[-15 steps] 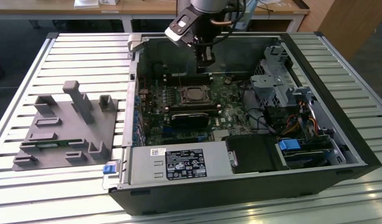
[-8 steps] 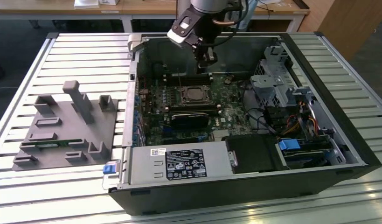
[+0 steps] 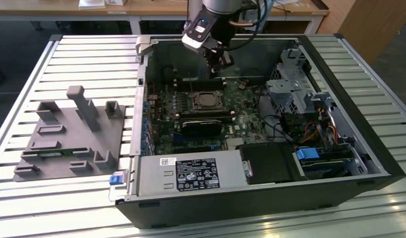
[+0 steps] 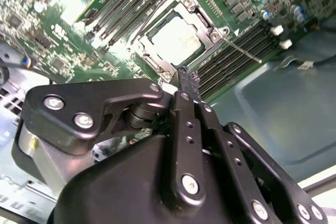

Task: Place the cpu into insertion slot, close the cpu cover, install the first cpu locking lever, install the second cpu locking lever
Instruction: 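Install the first cpu locking lever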

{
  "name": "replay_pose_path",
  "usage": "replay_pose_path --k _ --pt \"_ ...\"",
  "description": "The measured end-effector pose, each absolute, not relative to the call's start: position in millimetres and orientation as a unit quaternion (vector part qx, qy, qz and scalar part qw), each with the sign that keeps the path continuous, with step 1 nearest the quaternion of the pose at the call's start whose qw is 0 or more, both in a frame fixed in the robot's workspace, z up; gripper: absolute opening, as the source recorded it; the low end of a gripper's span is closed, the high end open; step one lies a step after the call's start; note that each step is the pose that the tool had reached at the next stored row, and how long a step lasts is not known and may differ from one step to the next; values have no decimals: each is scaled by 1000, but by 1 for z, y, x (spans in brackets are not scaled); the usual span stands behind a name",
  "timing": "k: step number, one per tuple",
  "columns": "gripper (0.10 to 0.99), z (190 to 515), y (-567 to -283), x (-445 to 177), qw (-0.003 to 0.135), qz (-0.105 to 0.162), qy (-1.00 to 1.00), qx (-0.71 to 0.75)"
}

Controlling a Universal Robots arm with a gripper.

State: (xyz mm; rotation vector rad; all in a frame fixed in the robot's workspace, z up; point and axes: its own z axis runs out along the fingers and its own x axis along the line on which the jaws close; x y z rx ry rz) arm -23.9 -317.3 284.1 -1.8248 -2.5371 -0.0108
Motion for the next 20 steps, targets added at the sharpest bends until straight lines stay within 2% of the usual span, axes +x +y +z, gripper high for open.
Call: replay_pose_path --k 20 --pt "118 283 -317 -24 9 -2 -904 -428"
